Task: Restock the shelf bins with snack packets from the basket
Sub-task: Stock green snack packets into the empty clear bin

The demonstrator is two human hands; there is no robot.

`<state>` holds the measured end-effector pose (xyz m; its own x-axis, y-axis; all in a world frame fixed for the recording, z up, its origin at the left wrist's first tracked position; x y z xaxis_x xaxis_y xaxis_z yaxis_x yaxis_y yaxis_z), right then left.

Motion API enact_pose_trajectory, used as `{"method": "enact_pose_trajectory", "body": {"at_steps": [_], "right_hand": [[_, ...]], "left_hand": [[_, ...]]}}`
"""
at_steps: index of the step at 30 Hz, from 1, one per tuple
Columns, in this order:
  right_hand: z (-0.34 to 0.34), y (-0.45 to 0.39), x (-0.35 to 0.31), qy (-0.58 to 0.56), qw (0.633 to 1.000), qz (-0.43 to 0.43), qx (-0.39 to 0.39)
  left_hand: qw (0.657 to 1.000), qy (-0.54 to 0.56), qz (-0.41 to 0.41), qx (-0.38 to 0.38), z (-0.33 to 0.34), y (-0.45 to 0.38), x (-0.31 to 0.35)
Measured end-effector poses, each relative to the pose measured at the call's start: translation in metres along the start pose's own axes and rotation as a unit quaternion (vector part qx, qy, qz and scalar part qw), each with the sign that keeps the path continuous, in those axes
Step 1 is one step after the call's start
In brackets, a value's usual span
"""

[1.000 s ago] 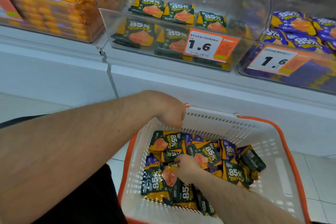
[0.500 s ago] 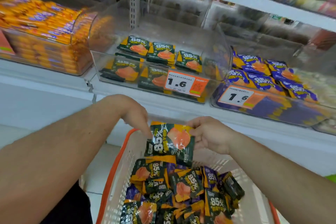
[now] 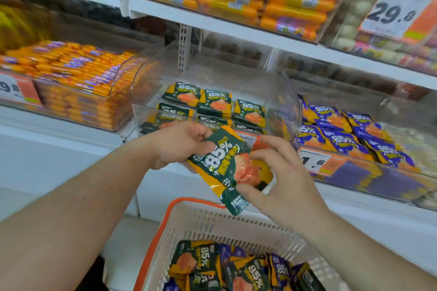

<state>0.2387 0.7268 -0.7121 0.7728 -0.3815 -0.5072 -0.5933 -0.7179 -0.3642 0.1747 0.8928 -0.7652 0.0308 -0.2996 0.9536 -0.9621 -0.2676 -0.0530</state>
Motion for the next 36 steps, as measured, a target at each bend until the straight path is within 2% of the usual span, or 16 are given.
{"method": "enact_pose_trajectory", "body": {"at_steps": [4,6,10,11,13,15,17,21,25,32,34,36], "right_hand": [[0.015,-0.005,-0.031,0.093,0.994,-0.052,0.015],[0.018,-0.016,-0.037,0.1,0.993,-0.056,0.026],[0.01,-0.045,-0.051,0.113,0.99,-0.063,0.063],[0.006,-0.057,-0.053,0.111,0.99,-0.05,0.07],[-0.001,-0.088,-0.046,0.102,0.992,0.006,0.068],[0.002,-0.127,-0.028,0.124,0.988,0.086,0.041],[0.01,-0.162,-0.006,0.162,0.974,0.155,0.022],[0.044,-0.21,0.036,0.232,0.939,0.254,-0.028],[0.065,-0.227,0.064,0.231,0.922,0.307,-0.048],[0.091,-0.223,0.083,0.31,0.89,0.323,-0.089],[0.1,-0.223,0.079,0.328,0.892,0.282,-0.132],[0.113,-0.218,0.083,0.348,0.879,0.261,-0.195]], "left_hand": [[0.998,0.007,0.047,0.041,-0.005,-0.005,0.021],[0.995,0.017,0.065,0.069,-0.01,-0.007,0.029],[0.974,0.07,0.12,0.18,-0.03,-0.011,0.045],[0.965,0.026,0.136,0.223,-0.041,-0.011,0.048],[0.93,-0.158,0.162,0.291,-0.06,-0.007,0.058],[0.872,-0.337,0.157,0.32,-0.067,-0.002,0.067],[0.829,-0.414,0.166,0.338,-0.07,-0.002,0.07],[0.828,-0.454,0.139,0.299,-0.064,-0.014,0.055],[0.827,-0.489,0.096,0.26,-0.054,-0.022,0.049],[0.821,-0.513,0.065,0.24,-0.053,-0.026,0.048],[0.823,-0.512,0.065,0.237,-0.052,-0.026,0.048],[0.822,-0.513,0.066,0.241,-0.053,-0.025,0.048]]}}
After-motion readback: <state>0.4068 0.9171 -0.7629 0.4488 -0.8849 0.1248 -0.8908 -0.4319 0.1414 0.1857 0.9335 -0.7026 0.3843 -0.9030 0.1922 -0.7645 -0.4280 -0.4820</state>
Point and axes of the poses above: each hand's wrist, its own y-axis away from the middle knuckle, its own z-axis out of the palm, x = y × z, the point moved 10 cm from there along -y, towards the middle knuckle, and after that the axes turned 15 degrees about z, right-handed, at the moved point
